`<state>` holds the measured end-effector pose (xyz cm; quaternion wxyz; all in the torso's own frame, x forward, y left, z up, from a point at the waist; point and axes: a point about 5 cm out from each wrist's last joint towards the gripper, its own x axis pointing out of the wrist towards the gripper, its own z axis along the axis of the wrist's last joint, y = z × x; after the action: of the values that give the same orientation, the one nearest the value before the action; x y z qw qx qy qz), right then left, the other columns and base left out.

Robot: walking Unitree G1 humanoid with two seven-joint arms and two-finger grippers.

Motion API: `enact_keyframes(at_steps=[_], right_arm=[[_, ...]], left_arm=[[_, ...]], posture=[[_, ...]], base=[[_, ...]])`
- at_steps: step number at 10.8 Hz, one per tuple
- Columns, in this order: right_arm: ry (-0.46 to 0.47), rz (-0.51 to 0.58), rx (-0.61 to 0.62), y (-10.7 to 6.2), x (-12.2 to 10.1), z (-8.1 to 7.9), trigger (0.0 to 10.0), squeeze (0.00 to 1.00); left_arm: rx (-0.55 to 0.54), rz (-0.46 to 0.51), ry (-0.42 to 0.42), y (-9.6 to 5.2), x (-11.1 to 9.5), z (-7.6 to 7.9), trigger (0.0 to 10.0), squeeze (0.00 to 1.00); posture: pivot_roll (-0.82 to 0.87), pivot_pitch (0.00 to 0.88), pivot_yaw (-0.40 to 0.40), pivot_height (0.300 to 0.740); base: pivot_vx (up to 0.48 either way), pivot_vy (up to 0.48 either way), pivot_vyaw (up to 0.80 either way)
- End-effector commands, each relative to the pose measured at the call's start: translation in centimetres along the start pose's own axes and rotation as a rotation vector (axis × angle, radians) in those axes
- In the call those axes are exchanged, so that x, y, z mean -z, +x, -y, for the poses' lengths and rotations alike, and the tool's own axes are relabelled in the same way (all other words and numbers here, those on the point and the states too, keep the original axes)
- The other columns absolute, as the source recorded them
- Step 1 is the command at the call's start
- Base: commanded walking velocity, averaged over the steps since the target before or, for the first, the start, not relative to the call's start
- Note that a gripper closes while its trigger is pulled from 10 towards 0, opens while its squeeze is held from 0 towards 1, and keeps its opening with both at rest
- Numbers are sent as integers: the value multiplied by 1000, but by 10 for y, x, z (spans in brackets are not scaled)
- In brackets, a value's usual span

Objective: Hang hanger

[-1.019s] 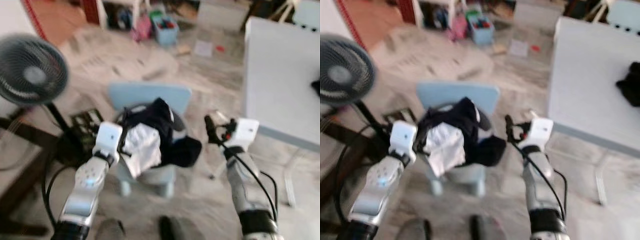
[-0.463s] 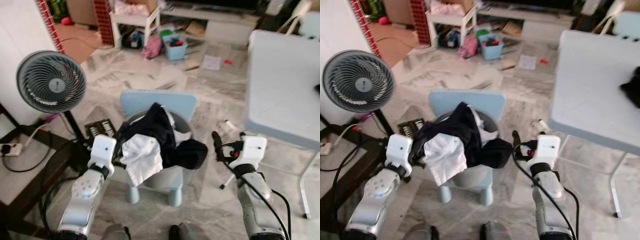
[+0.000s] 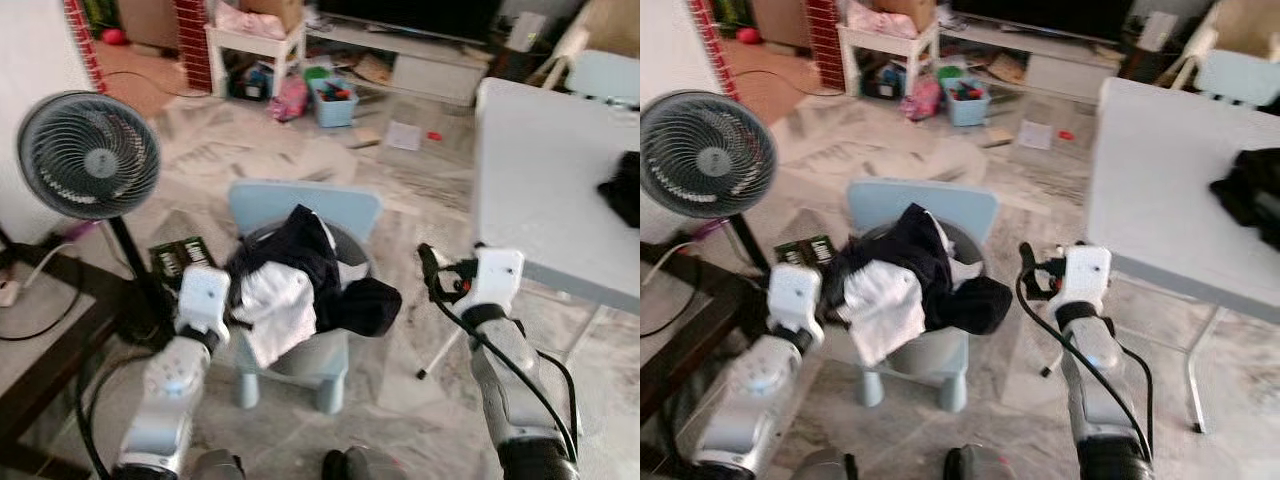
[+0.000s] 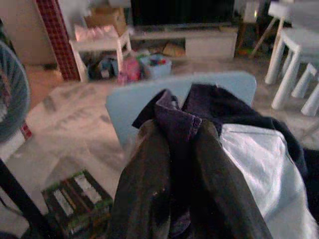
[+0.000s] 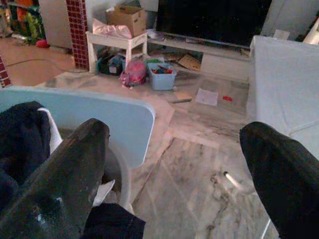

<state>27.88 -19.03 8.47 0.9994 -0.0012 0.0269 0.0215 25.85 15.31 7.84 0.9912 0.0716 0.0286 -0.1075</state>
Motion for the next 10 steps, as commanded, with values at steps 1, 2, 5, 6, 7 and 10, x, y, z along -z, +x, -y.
enact_keyframes(at_steps=[1,2,5,6,7,10], right_arm=[[-4,-16,-3,1,0,2,10000,0],[-12,-28,-18,-1,4,1,10000,0],[-6,-21,-24,4,0,0,10000,0],[-13,-16,-21,5,-1,0,10000,0],[-19,-13,-15,4,-1,2,10000,0],[-20,-13,-14,4,-1,1,10000,0]], left_arm=[[-21,27,-8,2,-9,-5,10000,0],[-26,19,-13,-1,-7,-8,10000,0],[14,23,-48,2,-11,1,10000,0],[26,30,-51,4,-14,4,10000,0],[38,37,-58,5,-17,5,10000,0],[44,45,-65,6,-22,6,10000,0]], posture=[[3,37,-103,740],[4,46,-104,740],[0,40,-103,740],[-3,44,-103,740],[-5,50,-104,740],[-7,70,-102,740]], base=[[0,0,-800],[0,0,-800],[0,0,-225],[0,0,0],[0,0,0],[0,-330,0]])
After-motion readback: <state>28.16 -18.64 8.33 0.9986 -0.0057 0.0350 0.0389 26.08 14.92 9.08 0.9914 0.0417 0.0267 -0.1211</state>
